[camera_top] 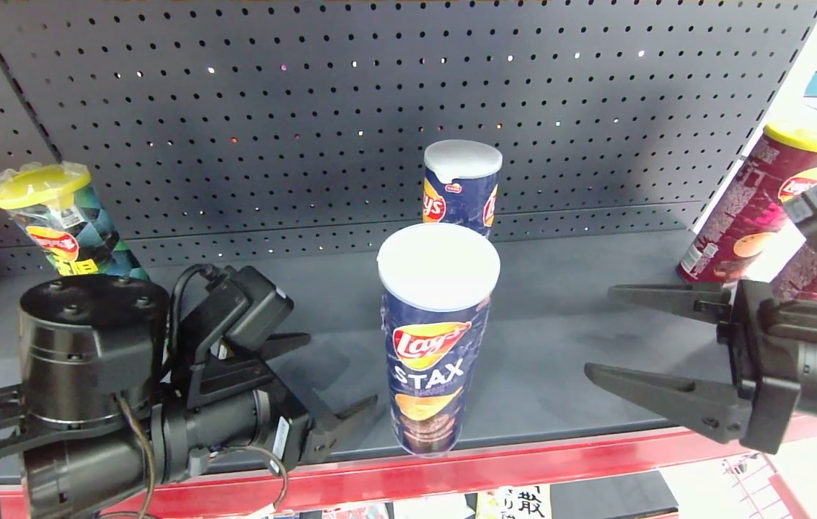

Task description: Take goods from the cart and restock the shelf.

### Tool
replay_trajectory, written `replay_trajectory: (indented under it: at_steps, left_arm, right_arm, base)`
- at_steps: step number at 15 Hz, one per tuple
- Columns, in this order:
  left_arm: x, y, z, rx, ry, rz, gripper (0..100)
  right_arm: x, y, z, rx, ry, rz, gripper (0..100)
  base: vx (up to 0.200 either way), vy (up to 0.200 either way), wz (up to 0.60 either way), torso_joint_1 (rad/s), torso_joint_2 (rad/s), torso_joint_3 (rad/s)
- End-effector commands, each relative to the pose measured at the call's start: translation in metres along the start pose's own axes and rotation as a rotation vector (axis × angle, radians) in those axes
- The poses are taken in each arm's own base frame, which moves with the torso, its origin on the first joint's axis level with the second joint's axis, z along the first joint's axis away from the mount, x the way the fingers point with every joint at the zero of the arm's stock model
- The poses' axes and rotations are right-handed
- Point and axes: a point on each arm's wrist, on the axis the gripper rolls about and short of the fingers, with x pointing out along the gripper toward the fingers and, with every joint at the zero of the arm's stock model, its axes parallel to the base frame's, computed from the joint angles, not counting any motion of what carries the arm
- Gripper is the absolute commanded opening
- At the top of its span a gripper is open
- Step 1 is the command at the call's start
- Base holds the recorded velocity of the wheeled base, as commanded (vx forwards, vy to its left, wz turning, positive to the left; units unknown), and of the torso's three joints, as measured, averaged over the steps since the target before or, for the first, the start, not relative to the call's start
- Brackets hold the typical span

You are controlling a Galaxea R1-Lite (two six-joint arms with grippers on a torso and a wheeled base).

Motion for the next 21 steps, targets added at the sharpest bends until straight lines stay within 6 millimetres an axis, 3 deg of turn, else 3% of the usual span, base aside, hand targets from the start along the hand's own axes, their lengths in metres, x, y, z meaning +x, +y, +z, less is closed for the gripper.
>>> replay_trajectory:
  at_steps: [1,8,13,21]
  left_arm:
    - [0.004,-0.001,-0.003,0.003,0.019,-0.009,100]
    - [0.016,-0.005,-0.007,0.027,0.056,-0.037,100]
    - [0.032,-0.005,0.002,0.028,0.049,-0.038,100]
    - [0.034,-0.008,0.004,0.035,0.042,-0.050,100]
  right_arm:
    - [-0.009,0.003,0.003,-0.013,-0.030,-0.005,100]
    - [-0.007,0.003,0.005,0.003,-0.032,-0.003,100]
    - [-0.007,0.002,0.005,0.004,-0.029,-0.003,100]
    - [-0.007,0.003,0.003,0.008,-0.025,-0.003,100]
  base:
    - [0.000,0.000,0.00,0.000,0.00,0.000]
    - [0.000,0.000,0.00,0.000,0.00,0.000]
    - [0.000,0.000,0.00,0.000,0.00,0.000]
    - [0.000,0.000,0.00,0.000,0.00,0.000]
